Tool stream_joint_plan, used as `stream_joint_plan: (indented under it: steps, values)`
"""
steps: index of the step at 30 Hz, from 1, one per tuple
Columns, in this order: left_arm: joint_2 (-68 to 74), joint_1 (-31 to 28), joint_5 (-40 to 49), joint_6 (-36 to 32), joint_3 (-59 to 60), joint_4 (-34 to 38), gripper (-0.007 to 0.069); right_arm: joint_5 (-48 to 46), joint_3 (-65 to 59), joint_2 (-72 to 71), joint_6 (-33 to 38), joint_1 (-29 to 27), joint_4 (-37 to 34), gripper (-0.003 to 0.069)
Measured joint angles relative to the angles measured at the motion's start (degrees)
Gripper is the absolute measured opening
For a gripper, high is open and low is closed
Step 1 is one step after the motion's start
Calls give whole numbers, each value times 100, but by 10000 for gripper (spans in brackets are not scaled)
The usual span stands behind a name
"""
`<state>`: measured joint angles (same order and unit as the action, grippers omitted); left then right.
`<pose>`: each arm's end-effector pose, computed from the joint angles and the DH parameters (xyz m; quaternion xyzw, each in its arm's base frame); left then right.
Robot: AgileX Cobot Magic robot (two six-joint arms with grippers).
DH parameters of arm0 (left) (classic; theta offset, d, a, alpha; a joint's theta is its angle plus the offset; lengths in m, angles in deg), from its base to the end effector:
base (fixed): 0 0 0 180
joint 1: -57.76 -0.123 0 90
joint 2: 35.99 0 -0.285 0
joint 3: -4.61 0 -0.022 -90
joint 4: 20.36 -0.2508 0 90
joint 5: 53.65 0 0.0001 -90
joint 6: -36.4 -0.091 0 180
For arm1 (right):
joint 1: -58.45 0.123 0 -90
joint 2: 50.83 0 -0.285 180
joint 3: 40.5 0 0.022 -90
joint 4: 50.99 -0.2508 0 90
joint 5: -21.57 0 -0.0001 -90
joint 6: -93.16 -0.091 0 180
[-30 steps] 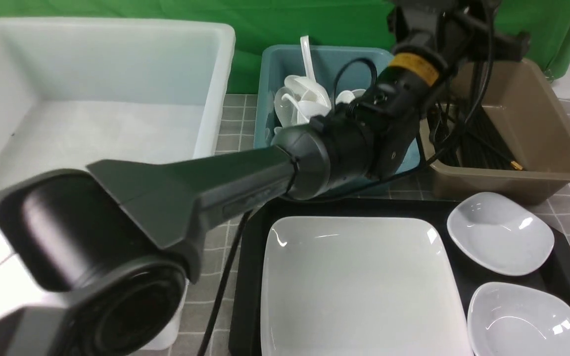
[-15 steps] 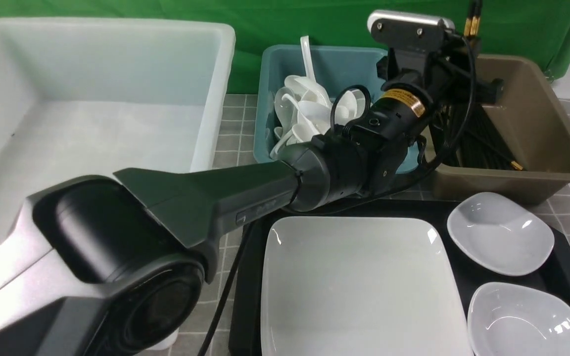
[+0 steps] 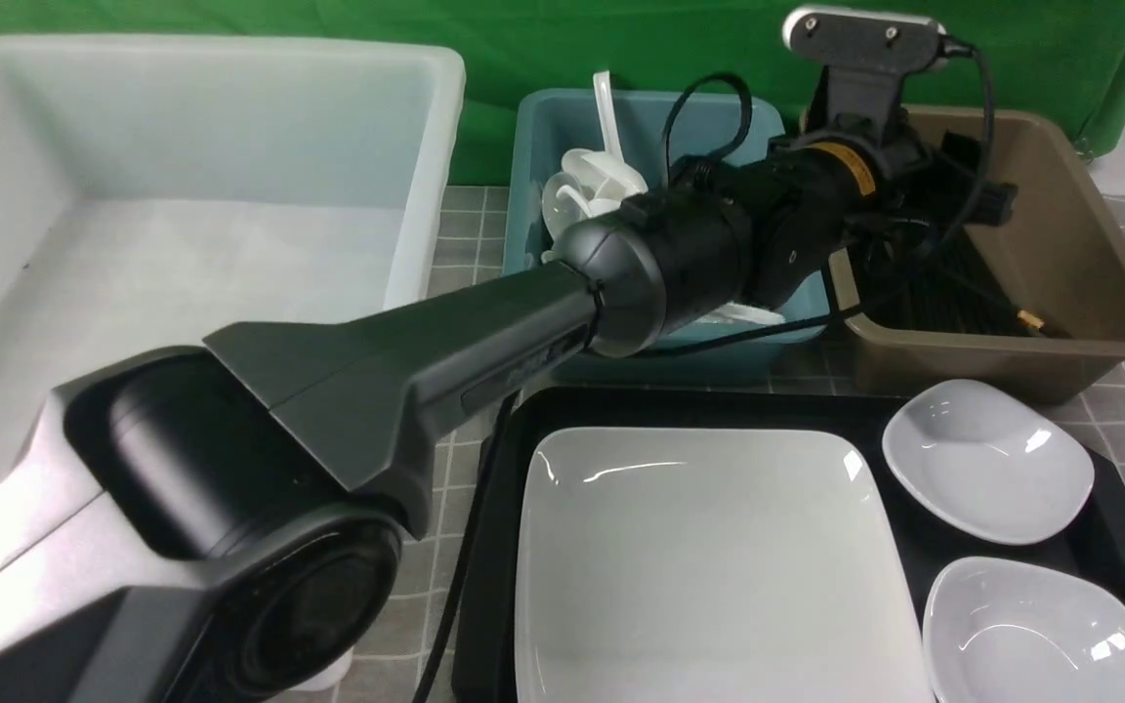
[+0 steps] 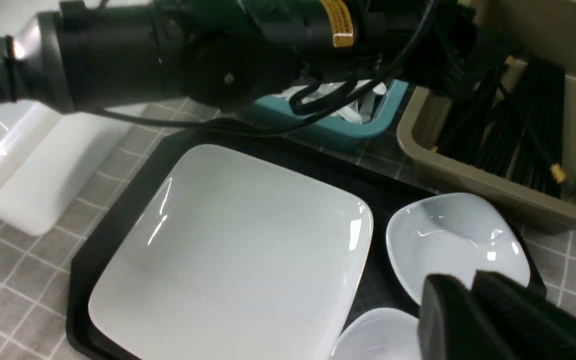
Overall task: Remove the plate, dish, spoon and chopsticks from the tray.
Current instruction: Use the left arm to put the chopsticks into the small storage box on the right, then use the left arm to grab a small plate from the dinner plate
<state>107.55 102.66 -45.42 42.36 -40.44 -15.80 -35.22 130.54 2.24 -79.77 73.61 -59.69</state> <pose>0.4014 -0.4014 0.2509 0.2407 0.7653 -0.2814 0.5265 0.1121 0.0423 0.4447 -0.1621 0.8429 0.1114 0.5008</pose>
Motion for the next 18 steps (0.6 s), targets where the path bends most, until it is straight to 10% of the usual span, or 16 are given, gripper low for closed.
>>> stream_joint_plan:
  steps: [10, 18]
  values:
    - [-842, 263, 4578, -156, -586, 450, 26, -362, -68, -7, -343, 0, 745, 102]
    - [-792, 788, 5613, -397, -136, 489, 1, -1004, -166, -7, -911, 0, 1762, 83]
